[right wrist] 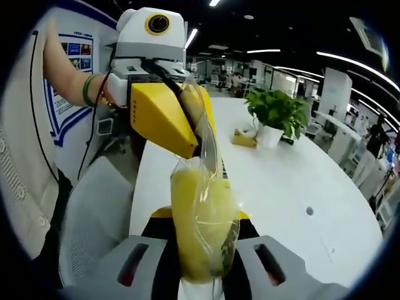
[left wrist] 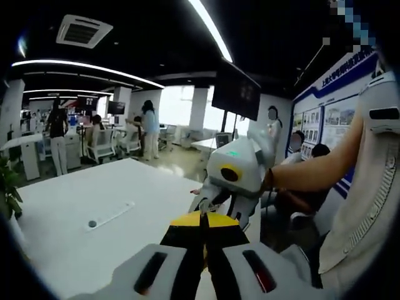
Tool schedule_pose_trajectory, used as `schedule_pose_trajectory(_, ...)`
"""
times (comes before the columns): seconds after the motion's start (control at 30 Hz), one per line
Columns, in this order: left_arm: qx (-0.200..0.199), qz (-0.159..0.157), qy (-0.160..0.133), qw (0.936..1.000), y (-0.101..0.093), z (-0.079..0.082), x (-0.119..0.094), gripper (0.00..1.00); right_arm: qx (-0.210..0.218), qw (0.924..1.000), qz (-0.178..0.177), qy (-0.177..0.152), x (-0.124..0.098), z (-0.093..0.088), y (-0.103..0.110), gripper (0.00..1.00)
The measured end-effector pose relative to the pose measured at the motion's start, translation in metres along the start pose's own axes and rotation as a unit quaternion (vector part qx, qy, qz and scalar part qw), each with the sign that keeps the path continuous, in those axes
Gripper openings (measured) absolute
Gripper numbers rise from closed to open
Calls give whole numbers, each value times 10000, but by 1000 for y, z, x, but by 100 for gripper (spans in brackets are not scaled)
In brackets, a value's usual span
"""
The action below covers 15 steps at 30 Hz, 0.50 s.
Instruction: Compare the silicone blocks by pressing each to a similar depth, holding the contact briefly, and releasing to observe deformation and rebound differences across the visible hardness samples.
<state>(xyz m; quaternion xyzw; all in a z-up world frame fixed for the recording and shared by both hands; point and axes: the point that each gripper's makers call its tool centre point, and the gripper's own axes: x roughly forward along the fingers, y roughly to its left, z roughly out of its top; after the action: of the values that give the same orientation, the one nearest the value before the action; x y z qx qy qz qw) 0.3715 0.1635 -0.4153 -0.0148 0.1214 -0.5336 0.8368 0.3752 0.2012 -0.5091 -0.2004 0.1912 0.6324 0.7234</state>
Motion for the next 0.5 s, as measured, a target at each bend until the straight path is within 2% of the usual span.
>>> schedule_pose_trajectory(0.5,210,-7,51,9998,-9,0,0,0,-36,10000,19,23,-4,0,3,14)
